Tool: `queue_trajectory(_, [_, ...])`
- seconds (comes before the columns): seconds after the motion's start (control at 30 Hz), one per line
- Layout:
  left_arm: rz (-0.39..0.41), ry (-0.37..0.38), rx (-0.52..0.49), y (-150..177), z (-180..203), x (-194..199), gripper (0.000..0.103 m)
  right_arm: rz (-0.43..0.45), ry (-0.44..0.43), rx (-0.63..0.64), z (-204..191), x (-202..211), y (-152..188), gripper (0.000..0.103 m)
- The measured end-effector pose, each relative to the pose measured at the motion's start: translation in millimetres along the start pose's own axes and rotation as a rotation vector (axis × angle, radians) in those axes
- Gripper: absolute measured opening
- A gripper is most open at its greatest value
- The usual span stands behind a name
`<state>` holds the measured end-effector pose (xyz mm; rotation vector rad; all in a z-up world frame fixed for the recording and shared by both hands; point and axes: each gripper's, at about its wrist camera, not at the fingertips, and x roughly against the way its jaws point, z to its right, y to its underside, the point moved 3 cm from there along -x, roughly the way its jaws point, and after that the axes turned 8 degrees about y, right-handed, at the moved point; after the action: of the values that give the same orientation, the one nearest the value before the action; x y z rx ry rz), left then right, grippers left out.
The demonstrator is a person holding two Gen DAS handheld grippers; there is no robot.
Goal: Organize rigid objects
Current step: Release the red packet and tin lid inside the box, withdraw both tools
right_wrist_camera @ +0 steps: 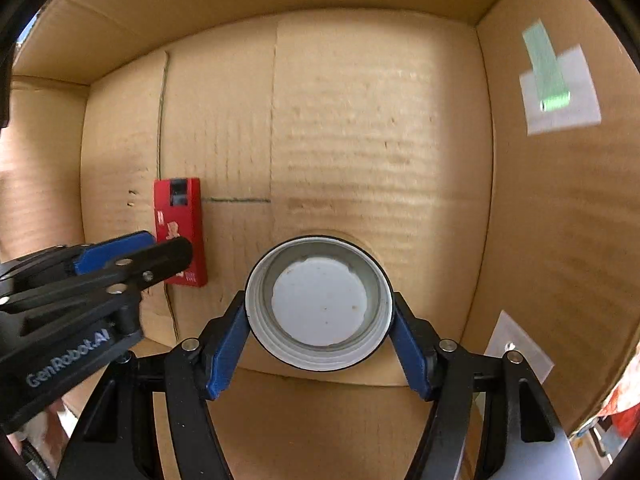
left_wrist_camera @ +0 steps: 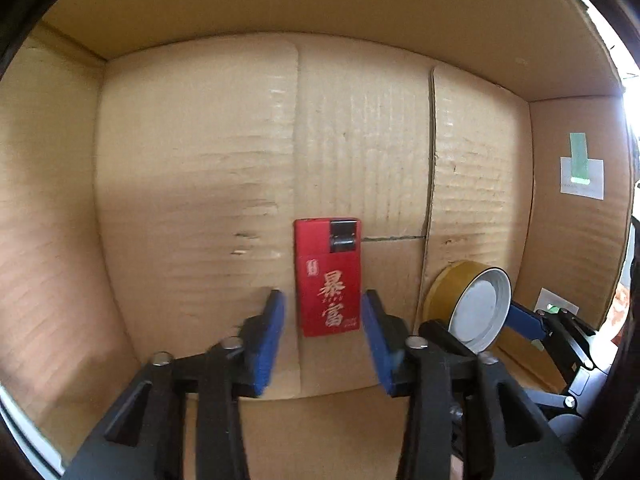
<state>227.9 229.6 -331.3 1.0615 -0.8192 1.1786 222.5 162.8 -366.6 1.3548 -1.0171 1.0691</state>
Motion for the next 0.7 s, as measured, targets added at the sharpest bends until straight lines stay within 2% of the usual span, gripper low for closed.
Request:
queue_trajectory(0.03, [0.015, -0.003, -0.006, 2.9, 0.6, 5.8, 0.047, 0.004, -0.001, -0.001, 0.5, 1.1, 1.7, 0.07])
queue_trajectory(0.07, [0.031, -0.016, -0.016, 5.7, 4.6, 13.0, 0.053, 0.011, -0.007, -0.004, 1.0, 3.9, 2.3, 0.071])
queue_trajectory(0.1, [0.045, -0.033, -0.022, 9.3, 8.7, 18.8, 0.063, 0.021, -0.013, -0.011, 1.3, 7.8, 3.8, 0.073])
queue_trajectory(0.13, [0.069, -0.037, -0.027, 13.5, 13.6, 27.7, 0.065, 0.036, -0.012, -0.02, 3.2, 12.2, 5.8, 0.076])
queue_trajectory(0.17, [0.086, -0.03, -0.031, 16.4, 17.5, 35.9, 0.071, 0.053, -0.015, -0.025, 4.7, 17.1, 7.7, 0.083])
queue_trajectory(0.23, [0.126, -0.03, -0.026, 25.5, 23.8, 52.1, 0.078, 0.068, -0.029, -0.03, 5.6, 26.9, 10.0, 0.085])
queue_trajectory(0.3, [0.164, -0.024, -0.027, 37.7, 30.2, 67.5, 0.09, 0.088, -0.025, -0.018, 1.4, 39.6, 18.9, 0.089])
queue_trajectory(0.33, [0.18, -0.028, -0.028, 43.9, 28.2, 73.2, 0.093, 0.104, -0.019, -0.013, 0.1, 46.4, 22.9, 0.092])
queue_trajectory(0.37, [0.202, -0.027, -0.032, 49.9, 24.9, 79.9, 0.099, 0.118, -0.007, -0.011, -1.8, 51.9, 28.0, 0.103])
queue_trajectory(0.4, [0.221, -0.02, -0.036, 55.4, 23.6, 86.6, 0.103, 0.134, 0.002, -0.01, -1.6, 58.1, 36.4, 0.103])
queue_trajectory(0.57, [0.3, -0.042, -0.038, 80.3, 2.9, 124.1, 0.103, 0.183, 0.027, -0.025, 3.5, 80.6, 73.0, 0.103])
queue_trajectory(0.7, [0.337, -0.037, -0.044, 93.6, -0.6, 132.1, 0.103, 0.231, 0.012, -0.036, 15.2, 108.4, 101.2, 0.103])
